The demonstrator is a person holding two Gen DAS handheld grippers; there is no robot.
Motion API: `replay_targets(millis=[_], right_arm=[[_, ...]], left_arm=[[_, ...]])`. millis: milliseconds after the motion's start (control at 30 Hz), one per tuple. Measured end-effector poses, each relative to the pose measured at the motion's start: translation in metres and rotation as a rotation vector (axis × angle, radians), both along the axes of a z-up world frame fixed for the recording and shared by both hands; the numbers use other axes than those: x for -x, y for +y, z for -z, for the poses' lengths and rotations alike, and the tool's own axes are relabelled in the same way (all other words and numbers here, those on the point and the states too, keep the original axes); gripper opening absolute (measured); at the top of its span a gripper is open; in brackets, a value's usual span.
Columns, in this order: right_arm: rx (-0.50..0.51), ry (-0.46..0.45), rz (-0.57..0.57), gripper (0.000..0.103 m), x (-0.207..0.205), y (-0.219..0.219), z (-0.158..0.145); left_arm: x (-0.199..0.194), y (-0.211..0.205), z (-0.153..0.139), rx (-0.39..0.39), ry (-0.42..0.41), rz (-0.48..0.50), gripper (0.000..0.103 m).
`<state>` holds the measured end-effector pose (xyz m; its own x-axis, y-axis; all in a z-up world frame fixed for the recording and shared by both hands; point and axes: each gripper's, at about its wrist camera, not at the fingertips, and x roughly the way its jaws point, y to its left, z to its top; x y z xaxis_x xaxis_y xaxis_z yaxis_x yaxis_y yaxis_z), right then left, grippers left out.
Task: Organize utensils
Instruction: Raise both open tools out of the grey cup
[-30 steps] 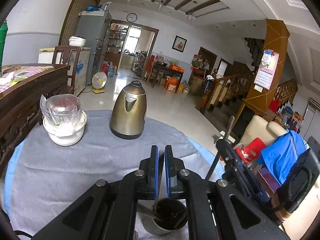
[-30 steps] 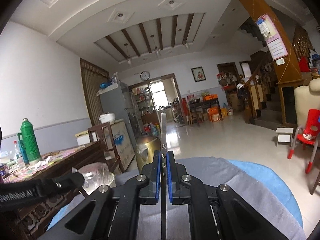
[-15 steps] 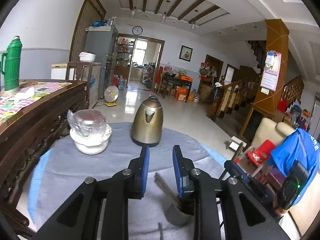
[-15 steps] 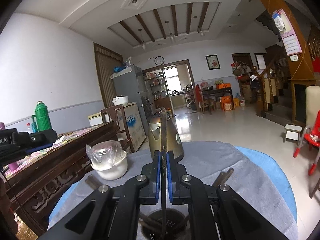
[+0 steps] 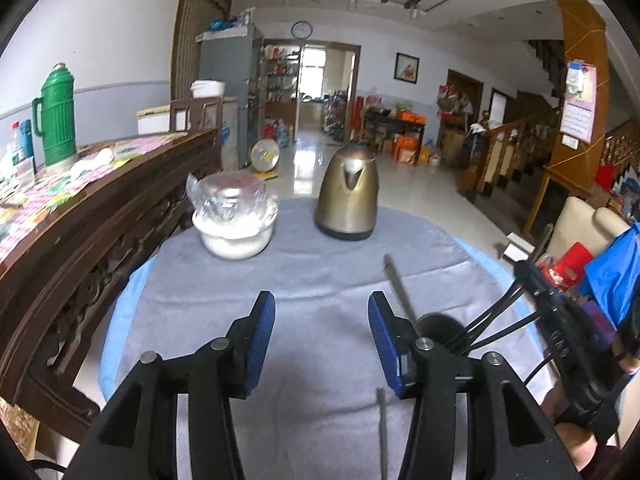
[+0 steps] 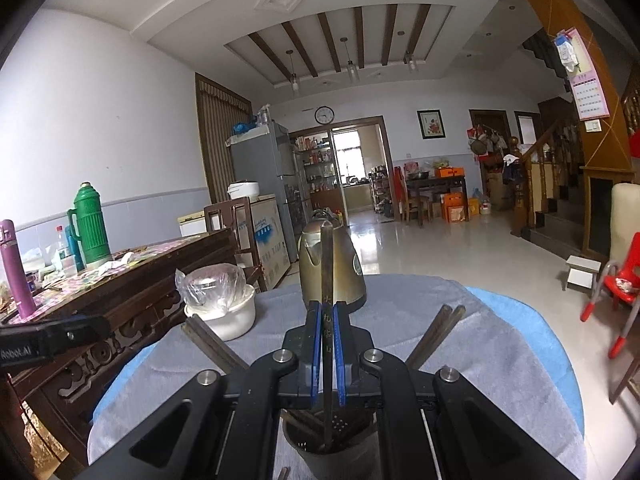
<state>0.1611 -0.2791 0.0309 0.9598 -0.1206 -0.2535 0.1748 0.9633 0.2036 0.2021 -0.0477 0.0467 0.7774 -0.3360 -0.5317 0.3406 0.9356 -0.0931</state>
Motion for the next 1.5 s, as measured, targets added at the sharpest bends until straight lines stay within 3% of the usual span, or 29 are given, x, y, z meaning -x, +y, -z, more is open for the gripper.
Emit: replay_targets(millis=[800, 1167, 1267, 1333, 1367, 1500], right_arm=[[0.015, 0.006, -0.017, 0.007, 0.002, 0.01, 0.0], [-0.049, 0.065, -0.041, 0.012, 0.003, -0.001, 0.0], [-0.072, 0.055, -0.051, 0.026, 0.01, -0.006, -0.001], [-0.081, 0.039, -0.049, 0.056, 0.016, -0.008, -0.003], [-0.086, 0.012, -0.047, 0.062, 0.022, -0.009, -0.005], [-0.067, -0.017, -0.044, 0.062, 0.036, -0.012, -0.01]], left_arm=[[-0.006, 0.009, 0.016, -0.028, 0.046, -0.035, 0.051], [-0.005, 0.007, 0.023, -0.057, 0.063, -0.051, 0.062], [-0.005, 0.005, 0.028, -0.081, 0.072, -0.055, 0.067], [-0.006, 0.005, 0.032, -0.089, 0.081, -0.052, 0.068], [-0.006, 0.003, 0.035, -0.096, 0.091, -0.05, 0.068], [-0.005, 0.0, 0.044, -0.121, 0.11, -0.046, 0.068]])
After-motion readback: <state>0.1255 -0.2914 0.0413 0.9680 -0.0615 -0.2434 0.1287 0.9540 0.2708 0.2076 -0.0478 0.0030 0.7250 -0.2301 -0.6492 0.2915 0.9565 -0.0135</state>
